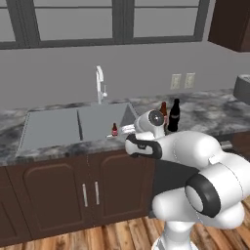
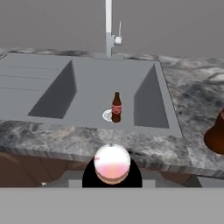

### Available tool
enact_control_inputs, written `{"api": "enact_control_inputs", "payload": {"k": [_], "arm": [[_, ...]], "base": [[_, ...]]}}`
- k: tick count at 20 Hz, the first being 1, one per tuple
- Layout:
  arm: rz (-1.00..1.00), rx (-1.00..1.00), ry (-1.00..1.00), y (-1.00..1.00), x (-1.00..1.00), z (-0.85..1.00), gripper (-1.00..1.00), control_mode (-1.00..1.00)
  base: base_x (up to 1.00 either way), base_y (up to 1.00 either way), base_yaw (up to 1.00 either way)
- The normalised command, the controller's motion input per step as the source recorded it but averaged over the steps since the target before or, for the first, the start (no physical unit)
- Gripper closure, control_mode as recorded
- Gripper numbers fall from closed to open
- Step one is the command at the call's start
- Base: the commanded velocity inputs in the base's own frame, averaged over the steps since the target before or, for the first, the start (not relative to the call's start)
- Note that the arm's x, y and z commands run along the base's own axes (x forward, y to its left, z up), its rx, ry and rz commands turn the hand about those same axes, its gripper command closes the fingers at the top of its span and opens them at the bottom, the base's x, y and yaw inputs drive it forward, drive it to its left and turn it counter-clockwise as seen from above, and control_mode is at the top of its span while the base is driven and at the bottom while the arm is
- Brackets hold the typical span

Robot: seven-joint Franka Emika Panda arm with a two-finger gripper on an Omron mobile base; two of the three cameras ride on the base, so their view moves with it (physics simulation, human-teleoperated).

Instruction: Place the large bottle from the dining counter next to the other large bottle outside the sink, and place the small bottle from the dining counter next to the other small bottle inside the sink.

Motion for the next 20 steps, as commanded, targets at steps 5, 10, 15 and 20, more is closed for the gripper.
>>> {"api": "enact_control_inputs", "payload": {"k": [5, 10, 15, 20], "arm": [[0.0, 0.0, 0.0, 0.0, 0.0, 0.0, 1.0, 1.0], [0.0, 0.0, 0.0, 0.0, 0.0, 0.0, 1.0, 1.0], [0.0, 0.0, 0.0, 0.0, 0.0, 0.0, 1.0, 1.0], [0.0, 0.0, 0.0, 0.0, 0.0, 0.0, 1.0, 1.0]], "base": [[0.22, 0.6, -0.2], [0.27, 0.64, -0.11], [0.27, 0.48, -0.03], [0.32, 0.28, 0.0]]}}
